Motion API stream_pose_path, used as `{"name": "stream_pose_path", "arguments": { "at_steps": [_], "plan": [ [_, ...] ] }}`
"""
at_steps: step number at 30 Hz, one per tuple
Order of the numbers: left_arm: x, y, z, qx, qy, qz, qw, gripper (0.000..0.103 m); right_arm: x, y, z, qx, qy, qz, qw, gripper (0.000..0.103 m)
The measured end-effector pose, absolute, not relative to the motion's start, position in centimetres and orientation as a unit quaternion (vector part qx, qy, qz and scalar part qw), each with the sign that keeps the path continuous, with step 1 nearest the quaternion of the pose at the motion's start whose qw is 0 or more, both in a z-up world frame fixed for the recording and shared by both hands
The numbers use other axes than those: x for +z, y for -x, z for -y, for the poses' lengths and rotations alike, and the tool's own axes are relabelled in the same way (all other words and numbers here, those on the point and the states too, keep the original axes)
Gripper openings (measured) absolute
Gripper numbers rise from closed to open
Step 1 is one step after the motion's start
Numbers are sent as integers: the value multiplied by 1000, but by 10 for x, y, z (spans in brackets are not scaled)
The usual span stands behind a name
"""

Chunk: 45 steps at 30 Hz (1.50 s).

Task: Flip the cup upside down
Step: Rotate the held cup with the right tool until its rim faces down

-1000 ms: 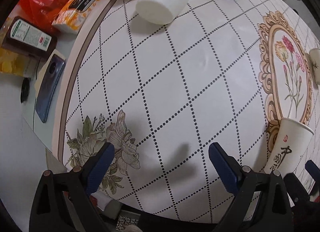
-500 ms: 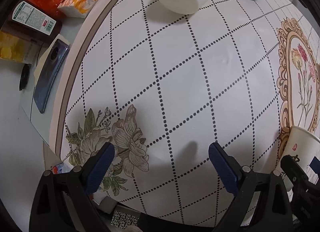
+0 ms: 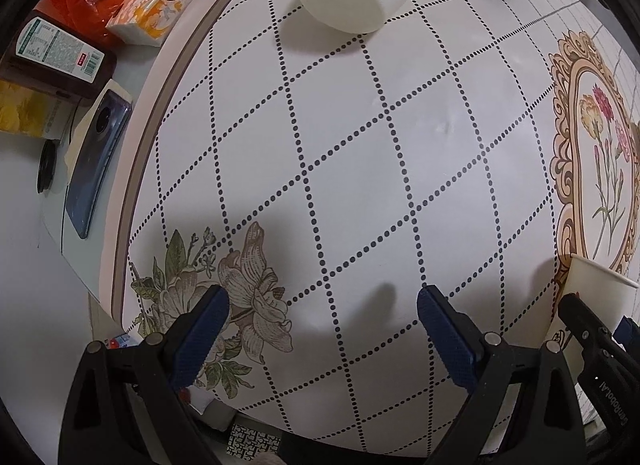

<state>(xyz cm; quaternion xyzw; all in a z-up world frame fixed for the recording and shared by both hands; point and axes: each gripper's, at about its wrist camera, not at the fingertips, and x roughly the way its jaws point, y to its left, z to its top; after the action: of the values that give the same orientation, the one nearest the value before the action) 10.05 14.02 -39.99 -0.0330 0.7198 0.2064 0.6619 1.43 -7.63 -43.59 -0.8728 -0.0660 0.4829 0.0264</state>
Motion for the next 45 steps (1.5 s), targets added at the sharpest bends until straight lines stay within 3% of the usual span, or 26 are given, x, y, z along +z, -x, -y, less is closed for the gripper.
{"name": "stream_pose_path", "arguments": {
  "at_steps": [6, 15, 24, 33, 45],
  "plan": [
    [-397, -106, -132, 240, -37, -708, 663, 97, -437, -13, 75, 485, 872, 59, 34, 66],
    [-393, -106, -130, 243, -43, -704, 666, 97, -429, -20, 53, 478, 874, 3, 89, 65],
    [-389, -116, -119, 238, -56, -701, 670, 96, -414, -59, 11, 461, 838, -190, 221, 65],
    [-391, -126, -98, 216, -79, -697, 679, 96, -402, -110, -1, 422, 727, -407, 358, 65],
    [-393, -127, -69, 174, -86, -692, 696, 96, -406, -144, 27, 358, 576, -588, 440, 65]
  ]
}}
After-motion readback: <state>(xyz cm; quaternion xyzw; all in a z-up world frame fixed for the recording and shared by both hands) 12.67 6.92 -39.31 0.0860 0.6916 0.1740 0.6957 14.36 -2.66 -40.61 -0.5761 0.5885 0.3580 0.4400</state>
